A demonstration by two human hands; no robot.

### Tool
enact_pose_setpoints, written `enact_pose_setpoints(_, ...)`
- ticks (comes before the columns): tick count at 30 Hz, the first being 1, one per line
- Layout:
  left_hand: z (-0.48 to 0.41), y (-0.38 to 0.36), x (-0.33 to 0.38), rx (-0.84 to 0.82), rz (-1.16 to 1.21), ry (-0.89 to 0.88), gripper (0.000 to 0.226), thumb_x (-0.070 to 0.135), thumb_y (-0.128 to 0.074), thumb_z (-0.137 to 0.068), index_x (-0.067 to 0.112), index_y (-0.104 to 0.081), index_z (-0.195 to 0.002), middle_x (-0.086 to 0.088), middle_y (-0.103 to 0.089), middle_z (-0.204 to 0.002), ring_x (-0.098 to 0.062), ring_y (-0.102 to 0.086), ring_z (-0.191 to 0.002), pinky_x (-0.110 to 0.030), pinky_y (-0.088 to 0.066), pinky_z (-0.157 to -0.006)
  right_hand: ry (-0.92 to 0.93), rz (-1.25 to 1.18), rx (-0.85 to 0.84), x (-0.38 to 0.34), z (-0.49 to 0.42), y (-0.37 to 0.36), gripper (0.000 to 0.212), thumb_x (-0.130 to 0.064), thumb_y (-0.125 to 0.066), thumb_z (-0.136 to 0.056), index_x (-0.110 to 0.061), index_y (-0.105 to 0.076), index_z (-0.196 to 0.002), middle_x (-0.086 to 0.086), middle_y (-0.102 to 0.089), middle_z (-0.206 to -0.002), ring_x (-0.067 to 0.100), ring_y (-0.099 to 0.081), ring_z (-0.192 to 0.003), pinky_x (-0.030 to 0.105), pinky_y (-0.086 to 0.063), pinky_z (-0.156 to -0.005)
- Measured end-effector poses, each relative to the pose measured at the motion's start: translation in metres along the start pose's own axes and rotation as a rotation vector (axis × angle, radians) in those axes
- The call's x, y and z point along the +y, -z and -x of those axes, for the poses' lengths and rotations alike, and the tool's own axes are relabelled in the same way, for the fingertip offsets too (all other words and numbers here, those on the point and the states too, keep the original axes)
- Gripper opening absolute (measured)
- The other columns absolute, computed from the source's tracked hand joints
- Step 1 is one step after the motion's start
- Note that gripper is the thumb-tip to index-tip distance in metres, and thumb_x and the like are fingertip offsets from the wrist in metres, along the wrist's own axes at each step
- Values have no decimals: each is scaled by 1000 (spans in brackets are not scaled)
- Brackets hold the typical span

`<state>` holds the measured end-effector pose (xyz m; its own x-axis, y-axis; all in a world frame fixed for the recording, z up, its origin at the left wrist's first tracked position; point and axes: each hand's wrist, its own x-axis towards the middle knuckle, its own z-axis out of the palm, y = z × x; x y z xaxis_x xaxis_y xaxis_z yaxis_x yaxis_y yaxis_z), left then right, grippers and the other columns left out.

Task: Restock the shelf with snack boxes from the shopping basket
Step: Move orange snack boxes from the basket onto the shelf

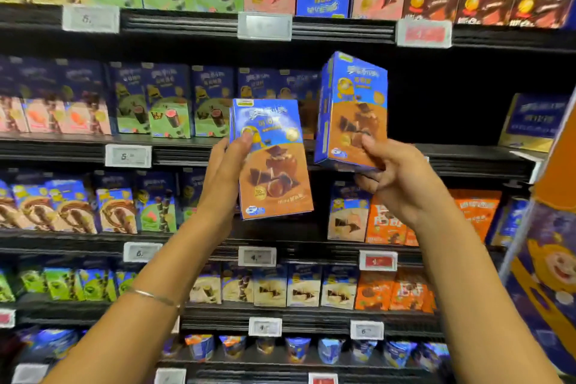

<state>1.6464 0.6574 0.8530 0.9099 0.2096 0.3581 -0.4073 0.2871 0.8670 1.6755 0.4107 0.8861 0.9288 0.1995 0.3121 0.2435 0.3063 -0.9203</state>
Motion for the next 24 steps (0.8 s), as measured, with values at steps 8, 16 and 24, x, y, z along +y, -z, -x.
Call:
enact_pose_setpoints(8,-19,-22,16,41,-10,-114,76,63,-66,-75,11,-63,-130,-16,-75,-124,-33,-73,-106,-52,-57,-96,158,602,320,-1,-97,27,39,-24,-86,-78,-14,-65,-110,5,-74,-106,22,-72,-99,40,-58,-92)
enact_pose_setpoints(16,-44,-24,17,30,15,-193,59,60,-63,-82,16,-69,-121,-10,-77,-114,-27,-76,-96,-42,-61,-84,92,1077,363,16,-140,31,64,-40,-76,-88,-7,-40,-129,19,-57,-132,42,-59,-117,50,-52,-94)
enact_pose_setpoints(24,-52,-23,17,14,-24,-189,50,53,-55,-91,15,-69,-120,-12,-77,-114,-29,-76,-95,-50,-59,-91,39,1234,378,25,-170,18,64,-41,-72,-92,-4,-43,-135,21,-50,-139,43,-56,-123,47,-49,-92)
